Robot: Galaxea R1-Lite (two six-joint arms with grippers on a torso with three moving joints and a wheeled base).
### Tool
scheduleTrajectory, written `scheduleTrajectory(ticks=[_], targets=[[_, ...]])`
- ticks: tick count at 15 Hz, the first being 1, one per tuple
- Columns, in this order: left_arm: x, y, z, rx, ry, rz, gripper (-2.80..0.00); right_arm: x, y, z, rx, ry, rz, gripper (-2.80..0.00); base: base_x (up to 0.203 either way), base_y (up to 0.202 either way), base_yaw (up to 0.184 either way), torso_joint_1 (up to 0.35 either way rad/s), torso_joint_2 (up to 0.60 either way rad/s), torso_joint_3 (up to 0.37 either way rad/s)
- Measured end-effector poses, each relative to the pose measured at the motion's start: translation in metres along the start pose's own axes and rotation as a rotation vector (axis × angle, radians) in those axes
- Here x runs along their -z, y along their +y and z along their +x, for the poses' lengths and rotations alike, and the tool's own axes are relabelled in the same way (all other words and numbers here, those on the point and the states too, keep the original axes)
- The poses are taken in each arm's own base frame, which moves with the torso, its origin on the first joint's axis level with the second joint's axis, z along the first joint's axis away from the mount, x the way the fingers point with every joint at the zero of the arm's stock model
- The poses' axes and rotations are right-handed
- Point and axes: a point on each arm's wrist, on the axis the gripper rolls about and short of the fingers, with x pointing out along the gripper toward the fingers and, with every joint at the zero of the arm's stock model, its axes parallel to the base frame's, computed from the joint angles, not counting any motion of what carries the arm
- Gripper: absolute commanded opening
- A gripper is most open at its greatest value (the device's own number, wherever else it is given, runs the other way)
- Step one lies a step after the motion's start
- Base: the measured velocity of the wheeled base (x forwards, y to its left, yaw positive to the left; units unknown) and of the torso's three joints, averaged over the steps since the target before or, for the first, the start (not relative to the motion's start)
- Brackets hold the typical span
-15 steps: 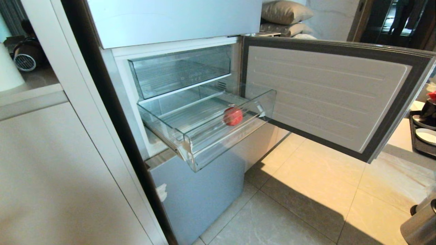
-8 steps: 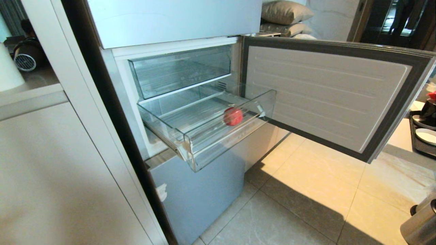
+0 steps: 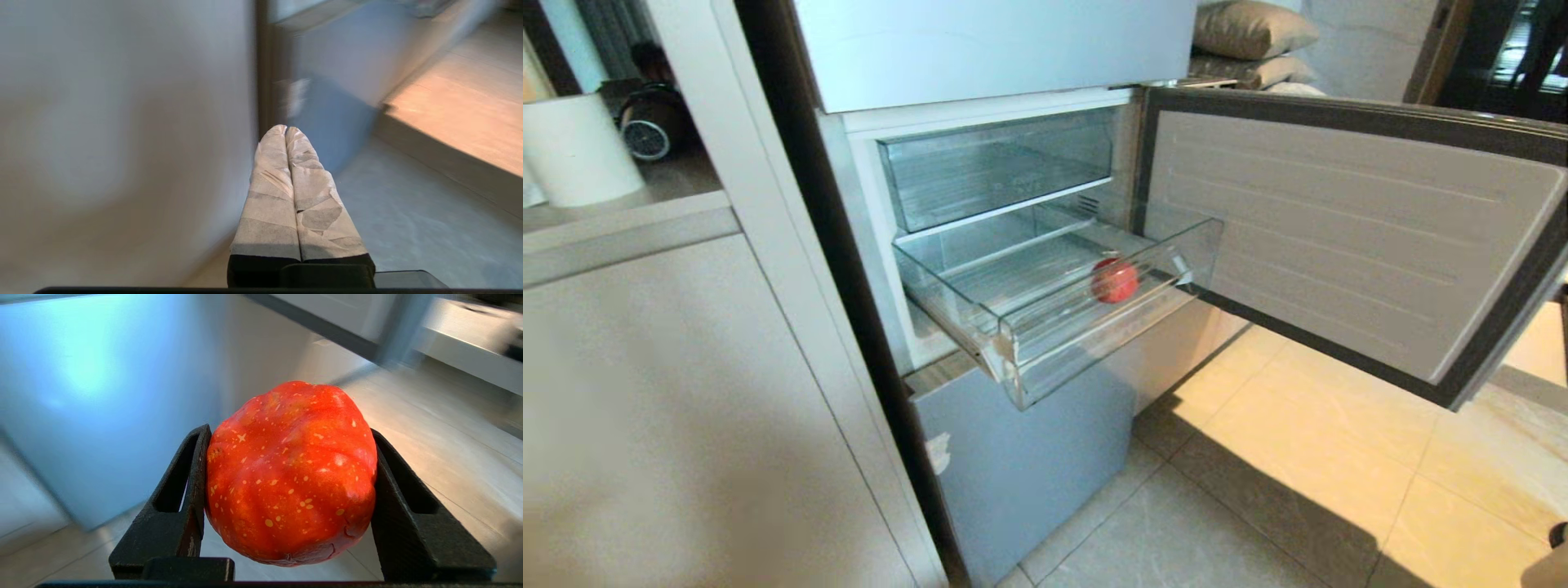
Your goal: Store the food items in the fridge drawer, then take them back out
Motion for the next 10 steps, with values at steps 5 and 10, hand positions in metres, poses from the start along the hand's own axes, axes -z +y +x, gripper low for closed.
scheduleTrajectory(ticks=[5,10], targets=[[0.0001,0.0,0.0,0.0,0.001,0.0,-2.8,0.0,0.0,0.0,-0.001,0.0,-0.001,-2.8,0.0,-0.008,0.176,0.004,0.0,0.0],[0.0002,0.0,0.0,0.0,0.001,0.0,-2.8,0.0001,0.0001,0.0,-0.002,0.0,0.0,-2.8,0.001,-0.009,0.158,0.0,0.0,0.003]])
